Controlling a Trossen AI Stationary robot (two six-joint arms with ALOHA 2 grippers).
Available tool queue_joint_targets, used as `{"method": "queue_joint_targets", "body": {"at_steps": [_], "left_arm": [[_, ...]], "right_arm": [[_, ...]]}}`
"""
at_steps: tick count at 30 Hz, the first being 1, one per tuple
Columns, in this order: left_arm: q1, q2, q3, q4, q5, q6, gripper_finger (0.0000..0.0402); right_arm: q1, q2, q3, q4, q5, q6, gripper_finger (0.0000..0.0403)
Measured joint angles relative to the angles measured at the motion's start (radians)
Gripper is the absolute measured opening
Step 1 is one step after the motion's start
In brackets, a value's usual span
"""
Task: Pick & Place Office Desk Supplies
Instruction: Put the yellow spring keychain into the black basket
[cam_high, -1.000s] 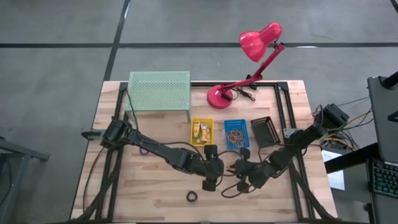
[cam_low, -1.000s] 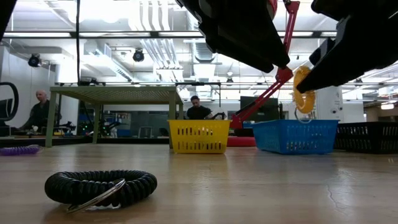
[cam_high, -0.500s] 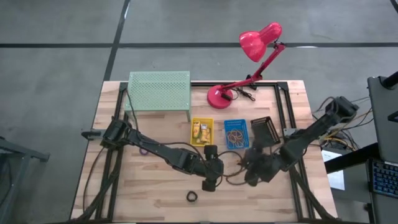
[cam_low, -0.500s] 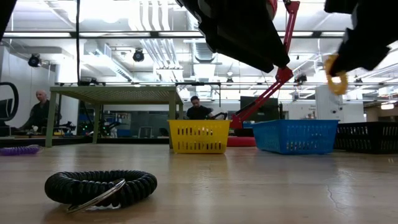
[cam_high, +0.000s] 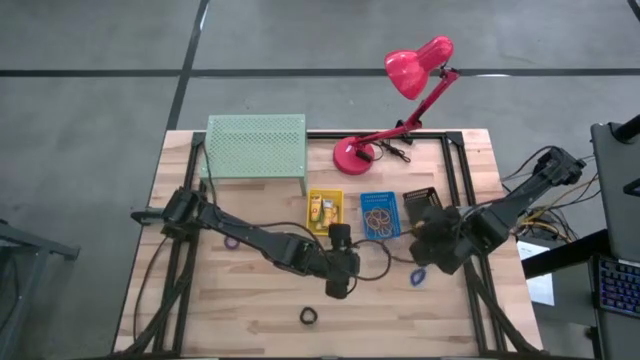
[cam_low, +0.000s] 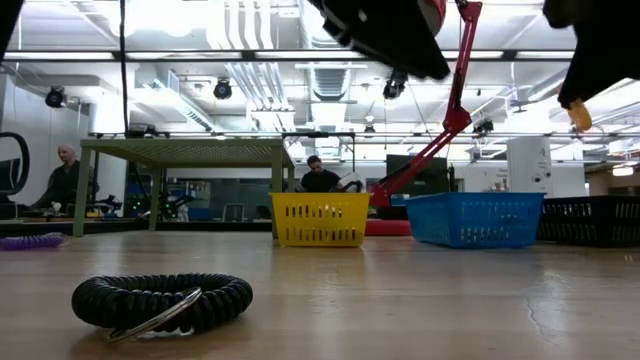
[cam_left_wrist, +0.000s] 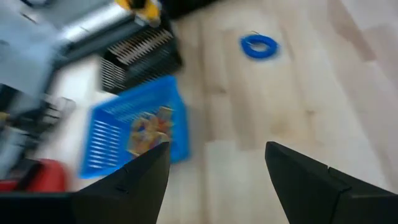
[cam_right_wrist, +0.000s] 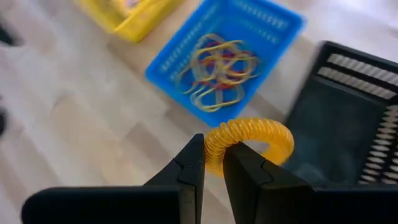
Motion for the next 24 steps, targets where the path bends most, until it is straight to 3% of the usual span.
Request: {"method": "queue_joint_targets", "body": {"at_steps": [4, 10, 24], "left_arm": [[0.002, -0.056, 0.000, 0.018, -0.086, 0.040, 0.0268], [0.009, -0.144, 0.000, 0.023, -0.097, 0.022, 0.0268], [0.019, -0.345, 0.000, 0.035, -0.167, 0.048, 0.0269]], "right_arm": [[-0.057, 0.004, -0.007, -0.077, -0.023, 0.127, 0.0043], [-0.160, 0.024, -0.028, -0.159, -0.068, 0.256, 0.0043], [-0.353, 0.031, -0.070, -0.141, -0.085, 0.152, 0.0066]]}}
